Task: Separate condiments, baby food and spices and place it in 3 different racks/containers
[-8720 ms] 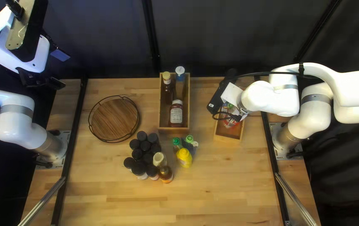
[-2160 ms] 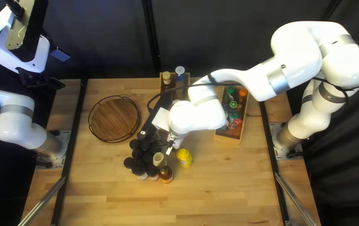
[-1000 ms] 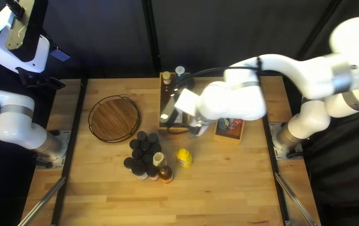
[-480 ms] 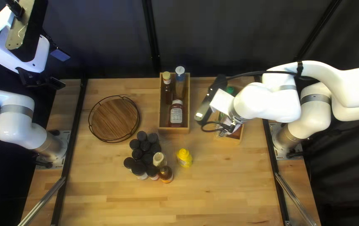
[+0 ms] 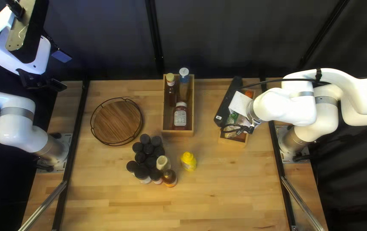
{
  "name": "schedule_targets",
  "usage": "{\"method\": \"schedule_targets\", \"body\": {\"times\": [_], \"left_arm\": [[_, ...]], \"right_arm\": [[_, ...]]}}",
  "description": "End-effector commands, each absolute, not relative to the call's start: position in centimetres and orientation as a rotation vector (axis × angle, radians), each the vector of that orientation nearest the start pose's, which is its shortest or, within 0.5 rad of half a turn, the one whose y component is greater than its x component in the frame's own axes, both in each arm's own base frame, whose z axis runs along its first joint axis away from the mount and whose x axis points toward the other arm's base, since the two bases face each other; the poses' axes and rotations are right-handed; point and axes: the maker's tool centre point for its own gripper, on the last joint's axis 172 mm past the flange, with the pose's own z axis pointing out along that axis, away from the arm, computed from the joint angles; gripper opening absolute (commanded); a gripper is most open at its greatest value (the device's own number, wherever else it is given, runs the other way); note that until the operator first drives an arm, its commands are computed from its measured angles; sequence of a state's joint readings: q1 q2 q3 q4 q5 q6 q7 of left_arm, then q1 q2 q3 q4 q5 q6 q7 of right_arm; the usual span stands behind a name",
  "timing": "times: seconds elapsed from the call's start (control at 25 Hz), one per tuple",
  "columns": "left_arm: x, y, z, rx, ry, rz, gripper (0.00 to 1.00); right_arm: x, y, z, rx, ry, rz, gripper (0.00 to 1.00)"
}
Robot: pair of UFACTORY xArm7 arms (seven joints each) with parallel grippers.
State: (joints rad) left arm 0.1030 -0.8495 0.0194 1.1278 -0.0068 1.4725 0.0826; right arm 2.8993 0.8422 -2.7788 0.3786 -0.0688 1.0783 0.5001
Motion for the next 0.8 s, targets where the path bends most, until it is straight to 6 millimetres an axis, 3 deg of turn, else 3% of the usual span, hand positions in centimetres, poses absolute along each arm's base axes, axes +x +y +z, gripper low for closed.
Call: {"method": "schedule_targets", "body": {"times": [0.04, 0.32, 0.64, 0.68, 0.72, 0.76, 0.8], "left_arm": [[29.3, 3.6, 50.8, -3.014, -0.054, -0.777, 1.00], [29.3, 3.6, 50.8, -3.014, -0.054, -0.777, 1.00], [29.3, 3.6, 50.8, -3.014, -0.054, -0.777, 1.00], [29.3, 3.6, 50.8, -3.014, -0.054, -0.777, 1.00], [29.3, 3.6, 50.8, -3.014, -0.054, -0.777, 1.00], [29.3, 3.6, 50.8, -3.014, -0.054, -0.777, 1.00], [29.3, 3.6, 50.8, -3.014, -0.054, -0.777, 1.00]], "right_arm": [[27.0, -3.2, 19.5, -3.365, 0.773, -0.300, 0.01], [26.5, -2.7, 19.8, -3.434, 0.798, -0.265, 0.01], [26.9, -2.2, 18.2, -3.488, 0.780, -0.207, 0.05], [27.0, -2.1, 17.9, -3.495, 0.775, -0.194, 0.10], [27.1, -2.0, 17.8, -3.496, 0.768, -0.188, 0.27], [27.4, -1.8, 17.6, -3.499, 0.753, -0.176, 0.53], [27.6, -1.7, 17.5, -3.500, 0.743, -0.168, 0.59]]}}
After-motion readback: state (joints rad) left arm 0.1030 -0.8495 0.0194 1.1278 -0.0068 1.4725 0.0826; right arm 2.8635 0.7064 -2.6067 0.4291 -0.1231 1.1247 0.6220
